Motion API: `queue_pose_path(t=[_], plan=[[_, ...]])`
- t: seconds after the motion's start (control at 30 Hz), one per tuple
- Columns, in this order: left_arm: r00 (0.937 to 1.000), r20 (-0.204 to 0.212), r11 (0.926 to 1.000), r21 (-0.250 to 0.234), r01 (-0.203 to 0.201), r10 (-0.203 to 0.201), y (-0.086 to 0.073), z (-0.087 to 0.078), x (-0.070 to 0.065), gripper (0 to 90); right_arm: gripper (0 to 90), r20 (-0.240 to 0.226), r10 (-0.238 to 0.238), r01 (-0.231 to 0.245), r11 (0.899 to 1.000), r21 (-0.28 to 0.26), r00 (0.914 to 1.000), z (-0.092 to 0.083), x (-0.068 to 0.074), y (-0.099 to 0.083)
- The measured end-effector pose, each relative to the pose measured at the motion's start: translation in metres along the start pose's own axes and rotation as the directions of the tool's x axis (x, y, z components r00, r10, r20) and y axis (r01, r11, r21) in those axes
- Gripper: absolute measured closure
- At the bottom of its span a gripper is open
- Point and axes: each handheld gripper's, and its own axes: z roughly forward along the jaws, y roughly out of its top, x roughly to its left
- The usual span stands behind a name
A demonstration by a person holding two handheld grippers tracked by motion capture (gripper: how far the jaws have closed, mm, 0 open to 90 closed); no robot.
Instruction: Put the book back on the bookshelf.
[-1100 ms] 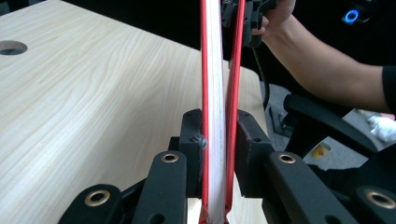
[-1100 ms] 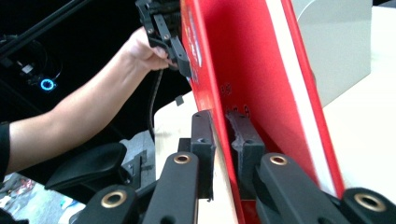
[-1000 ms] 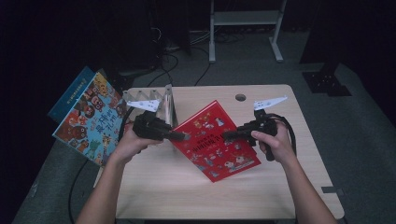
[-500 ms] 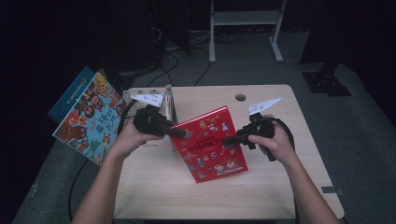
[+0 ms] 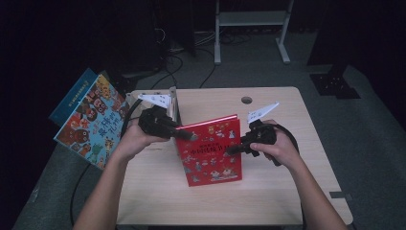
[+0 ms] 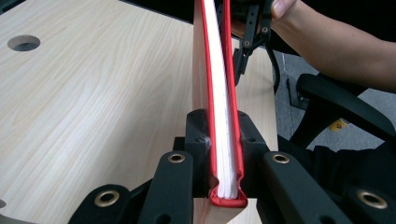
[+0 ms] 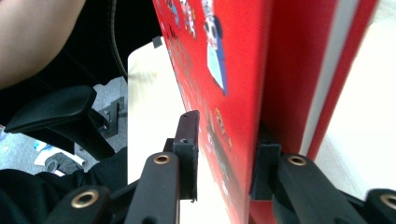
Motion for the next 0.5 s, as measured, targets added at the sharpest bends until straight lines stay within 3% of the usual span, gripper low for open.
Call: queue_pose_path(t=[0.23, 0.5], plan=[[0.9997, -0.021, 0.9998, 0.016, -0.01, 0.01, 0.008, -0.001, -0.004, 79.5, 65.1, -0.003, -0.018, 0.018, 1.0, 0.01, 0.9998, 0.001, 0.0, 0.0], [0.9983, -0.057, 0.9995, 0.03, 0.011, -0.009, 0.013, 0.0, -0.006, 79.7, 60.9, 0.048, -0.024, 0.021, 0.998, 0.06, 0.9986, -0.001, -0.004, -0.005]])
